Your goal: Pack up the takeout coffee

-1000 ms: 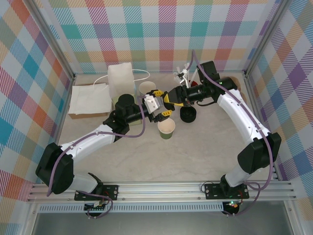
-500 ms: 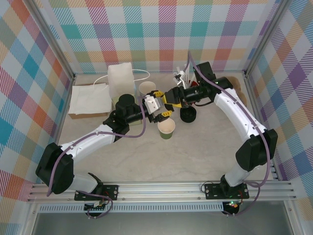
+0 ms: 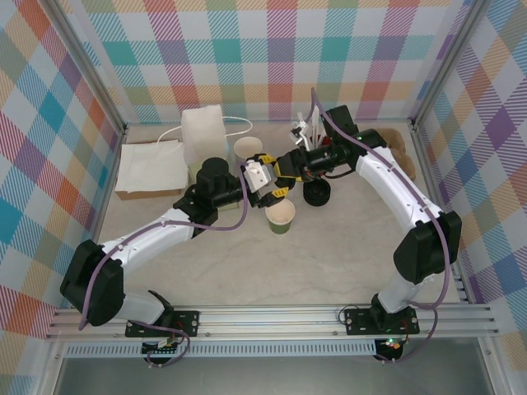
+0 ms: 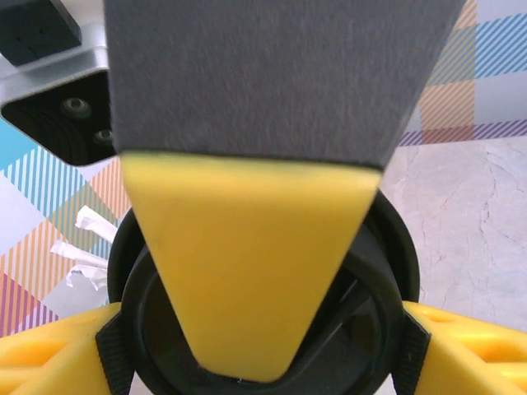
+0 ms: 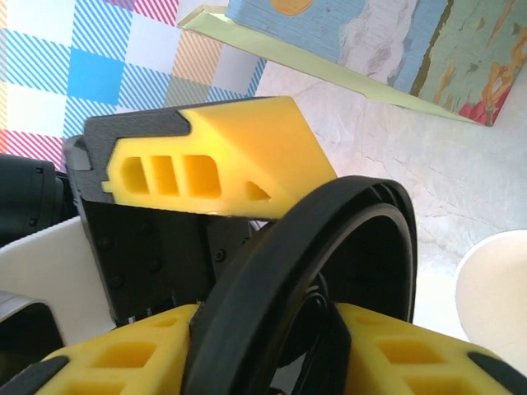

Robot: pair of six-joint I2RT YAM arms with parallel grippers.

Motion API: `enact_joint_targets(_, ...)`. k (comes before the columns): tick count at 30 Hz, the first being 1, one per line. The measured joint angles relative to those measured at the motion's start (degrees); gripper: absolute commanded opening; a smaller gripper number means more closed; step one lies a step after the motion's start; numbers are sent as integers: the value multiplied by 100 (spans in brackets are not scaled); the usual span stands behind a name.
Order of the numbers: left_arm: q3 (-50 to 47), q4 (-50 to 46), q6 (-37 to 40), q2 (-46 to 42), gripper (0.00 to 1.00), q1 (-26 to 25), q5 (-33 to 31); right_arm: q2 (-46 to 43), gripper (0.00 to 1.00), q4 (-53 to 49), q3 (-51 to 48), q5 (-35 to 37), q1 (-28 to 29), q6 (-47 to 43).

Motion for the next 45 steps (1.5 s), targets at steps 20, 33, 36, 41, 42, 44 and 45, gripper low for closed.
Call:
enact_joint_targets(20, 2, -284, -44, -415, 97, 7, -234, -37, 23, 254, -199, -229, -201, 20)
enact_joint_targets(33, 254, -699, -328, -129, 95, 7, -157, -50, 22, 452, -350, -442, -232, 149)
enact_joint_targets(36, 321, -704, -378, -2, 89, 7, -153, -50, 22, 485, -350, -455, -232, 168)
enact_joint_targets(41, 391, -697, -389, 66, 81, 4, -120, -50, 22, 529, -350, -442, -236, 170)
enact_joint_targets(42, 391, -697, -389, 68, 81, 4, -114, -50, 22, 533, -350, -439, -236, 170)
enact_joint_targets(44, 391, -699, -382, 70, 81, 4, -109, -50, 22, 531, -350, -435, -236, 170)
enact_joint_targets(45, 391, -699, -382, 70, 81, 4, -109, -50, 22, 531, -350, -435, -236, 170)
